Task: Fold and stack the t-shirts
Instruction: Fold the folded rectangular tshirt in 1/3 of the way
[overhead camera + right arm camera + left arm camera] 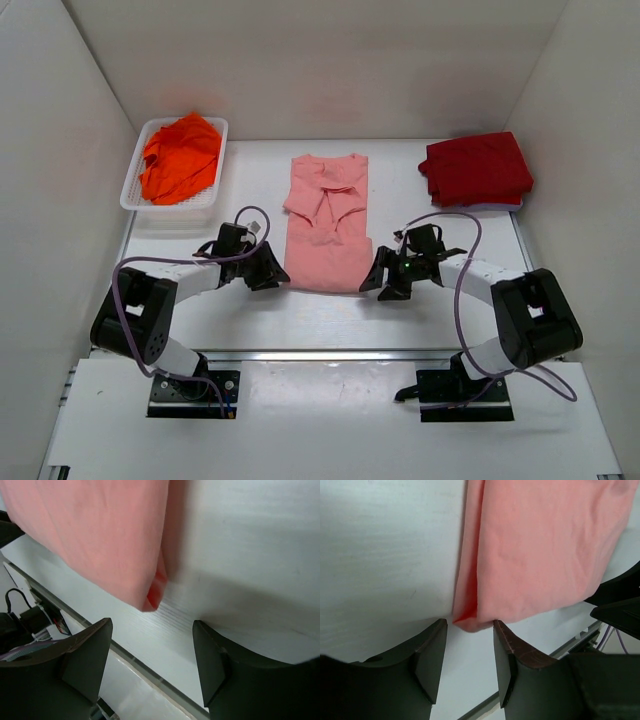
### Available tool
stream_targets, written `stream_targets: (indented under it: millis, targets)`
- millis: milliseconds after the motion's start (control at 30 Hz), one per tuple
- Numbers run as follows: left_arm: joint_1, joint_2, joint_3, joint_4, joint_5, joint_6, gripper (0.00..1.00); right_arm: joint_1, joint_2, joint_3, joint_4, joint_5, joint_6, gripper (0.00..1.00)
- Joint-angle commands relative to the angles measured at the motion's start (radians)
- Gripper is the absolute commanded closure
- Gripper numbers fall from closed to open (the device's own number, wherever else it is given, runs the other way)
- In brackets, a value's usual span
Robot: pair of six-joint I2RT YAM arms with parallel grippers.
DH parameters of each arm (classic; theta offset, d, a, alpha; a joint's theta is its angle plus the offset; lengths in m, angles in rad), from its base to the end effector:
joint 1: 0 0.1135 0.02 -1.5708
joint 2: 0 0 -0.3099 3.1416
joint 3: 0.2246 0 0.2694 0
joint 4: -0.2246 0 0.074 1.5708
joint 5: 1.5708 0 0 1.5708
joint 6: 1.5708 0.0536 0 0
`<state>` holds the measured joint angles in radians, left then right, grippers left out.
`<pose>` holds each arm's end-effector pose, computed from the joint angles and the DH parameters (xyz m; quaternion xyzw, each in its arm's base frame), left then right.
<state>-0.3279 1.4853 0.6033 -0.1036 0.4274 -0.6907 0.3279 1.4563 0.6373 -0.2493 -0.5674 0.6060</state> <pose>0.2528 -0.1095 0.1553 -0.1086 0.9314 -0.3147 0.1471 0.2418 0.1127 0.1660 0.0600 0.9306 0.3495 0.0911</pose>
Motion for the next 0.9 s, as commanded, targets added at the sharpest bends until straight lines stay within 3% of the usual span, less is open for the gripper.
stream_targets:
  millis: [0,133,233,433,567,733,800,833,867]
  targets:
    - [0.006,0.007,0.055,0.058,-0.027,-0.006,0.47,-0.032,0.012,0.007,0.139,0.007,0.014,0.38]
    - [0.020,0.041,0.076,0.071,-0.013,0.005,0.48,-0.151,0.053,0.035,0.206,-0.047,-0.031,0.35]
    - [0.015,0.078,0.102,0.056,0.004,0.016,0.49,-0.202,0.189,0.148,0.229,-0.123,-0.064,0.36]
    - [0.012,0.082,0.073,0.087,0.016,-0.004,0.50,-0.205,0.406,0.356,0.211,-0.184,-0.095,0.38]
    - [0.035,0.078,0.070,0.068,0.016,0.013,0.50,-0.188,0.482,0.449,0.182,-0.232,-0.098,0.46]
    - [0.053,0.073,0.069,0.058,0.014,0.020,0.50,-0.173,0.500,0.509,0.143,-0.256,-0.101,0.62]
    - [0.049,0.081,0.072,0.065,0.013,0.023,0.50,-0.173,0.510,0.539,0.125,-0.261,-0.107,0.81]
    - [0.047,0.076,0.072,0.068,0.016,0.016,0.50,-0.170,0.510,0.539,0.119,-0.264,-0.110,1.00]
    - [0.044,0.081,0.072,0.067,0.022,0.017,0.50,-0.168,0.516,0.565,0.101,-0.264,-0.115,1.00]
